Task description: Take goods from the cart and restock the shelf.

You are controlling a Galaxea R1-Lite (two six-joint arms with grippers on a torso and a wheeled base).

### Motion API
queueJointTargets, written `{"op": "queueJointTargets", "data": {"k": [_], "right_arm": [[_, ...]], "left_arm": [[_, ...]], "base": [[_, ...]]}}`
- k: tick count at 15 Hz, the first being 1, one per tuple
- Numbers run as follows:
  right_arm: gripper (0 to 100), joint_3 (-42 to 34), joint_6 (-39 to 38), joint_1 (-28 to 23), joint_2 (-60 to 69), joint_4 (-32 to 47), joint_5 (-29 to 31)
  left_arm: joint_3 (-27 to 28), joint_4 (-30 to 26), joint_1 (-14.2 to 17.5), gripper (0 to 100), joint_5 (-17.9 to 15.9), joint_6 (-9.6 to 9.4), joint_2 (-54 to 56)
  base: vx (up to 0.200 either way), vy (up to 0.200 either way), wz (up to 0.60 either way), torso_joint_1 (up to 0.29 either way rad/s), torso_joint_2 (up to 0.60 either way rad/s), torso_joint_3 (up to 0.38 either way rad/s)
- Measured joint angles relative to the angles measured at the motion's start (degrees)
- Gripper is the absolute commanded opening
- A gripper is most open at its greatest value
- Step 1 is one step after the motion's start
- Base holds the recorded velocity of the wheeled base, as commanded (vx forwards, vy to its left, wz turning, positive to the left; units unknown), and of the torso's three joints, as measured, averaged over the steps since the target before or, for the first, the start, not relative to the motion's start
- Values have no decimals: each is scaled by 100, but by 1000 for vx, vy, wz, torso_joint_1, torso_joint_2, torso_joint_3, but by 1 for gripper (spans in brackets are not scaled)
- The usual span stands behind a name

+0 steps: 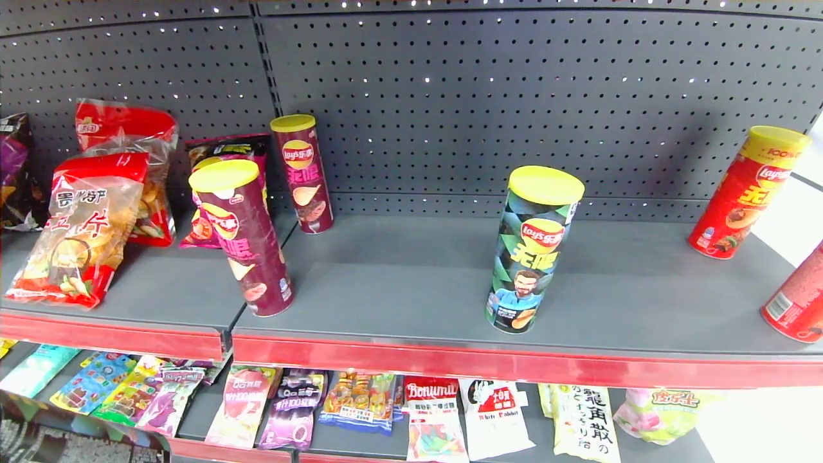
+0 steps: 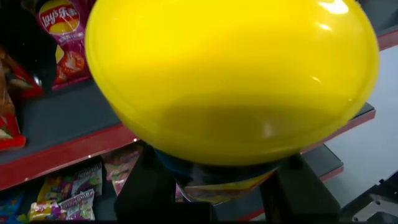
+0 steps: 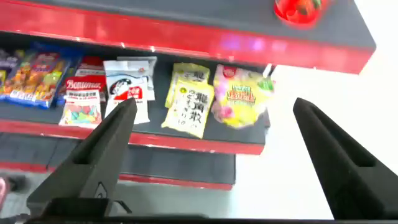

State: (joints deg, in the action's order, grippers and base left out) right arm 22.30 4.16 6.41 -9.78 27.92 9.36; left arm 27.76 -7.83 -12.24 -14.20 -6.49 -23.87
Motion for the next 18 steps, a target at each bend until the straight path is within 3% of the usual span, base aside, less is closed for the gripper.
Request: {"op": "queueJointTargets", "data": {"k": [3,5,6,8,10,13,18], "right_arm": [[100,-301,-50,-123,322,-293,-1247],[100,-935,-60,-140,400,-1131,-1418],[100,-1326,-63,-143,419,-2064,-1409],[100,-1925,-235,-149,441,-3060,-1135],[100,-2125,-480,-350,440,-2867,-773],[100,-2197,-434,-917,446,-2814,-850],[100,-2220,-386,-634,739,-2801,-1143]], "left_arm": [[95,90,-2,0,-5,15,-176],[55,90,-2,0,-5,112,-204],[46,96,1,0,4,200,-201],[33,94,1,0,9,282,-176],[32,96,1,0,9,290,-145],[16,90,1,0,0,299,-124],[5,90,1,0,-2,296,-90]], "base": [[0,0,0,0,0,0],[0,0,0,0,0,0],[0,0,0,0,0,0],[0,0,0,0,0,0],[0,0,0,0,0,0],[0,0,0,0,0,0],[0,0,0,0,0,0]]}}
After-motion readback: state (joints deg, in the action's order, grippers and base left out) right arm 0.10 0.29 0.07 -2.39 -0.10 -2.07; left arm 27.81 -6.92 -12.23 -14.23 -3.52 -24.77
